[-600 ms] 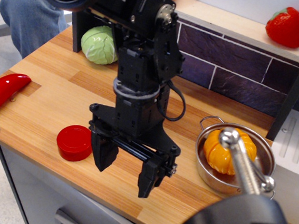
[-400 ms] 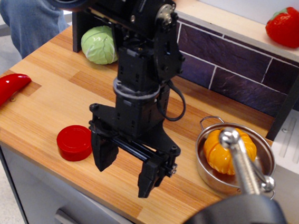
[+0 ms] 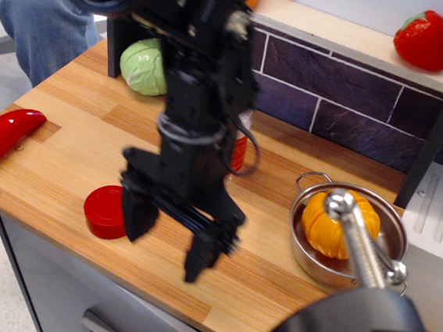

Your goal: Put cap on container

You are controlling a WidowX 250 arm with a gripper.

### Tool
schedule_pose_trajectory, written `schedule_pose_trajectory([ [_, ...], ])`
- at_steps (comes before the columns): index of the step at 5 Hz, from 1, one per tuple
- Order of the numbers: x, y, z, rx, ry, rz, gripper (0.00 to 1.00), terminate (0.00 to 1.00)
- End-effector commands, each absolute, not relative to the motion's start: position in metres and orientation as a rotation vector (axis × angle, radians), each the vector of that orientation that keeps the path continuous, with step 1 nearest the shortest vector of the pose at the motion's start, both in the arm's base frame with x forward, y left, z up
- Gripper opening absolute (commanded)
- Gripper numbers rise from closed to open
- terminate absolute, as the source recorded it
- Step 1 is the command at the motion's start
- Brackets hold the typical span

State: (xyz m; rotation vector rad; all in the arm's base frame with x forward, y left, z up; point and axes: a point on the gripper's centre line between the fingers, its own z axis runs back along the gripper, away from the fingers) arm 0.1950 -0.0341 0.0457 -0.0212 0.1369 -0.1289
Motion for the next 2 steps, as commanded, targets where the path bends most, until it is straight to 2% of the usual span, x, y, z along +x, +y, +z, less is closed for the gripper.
schedule_pose_trajectory([
  [1, 0.211, -0.006, 0.044, 0.043, 0.060, -0.177, 1.00, 0.00],
  [2, 0.215, 0.005, 0.032, 0.069, 0.025, -0.196, 1.00, 0.00],
])
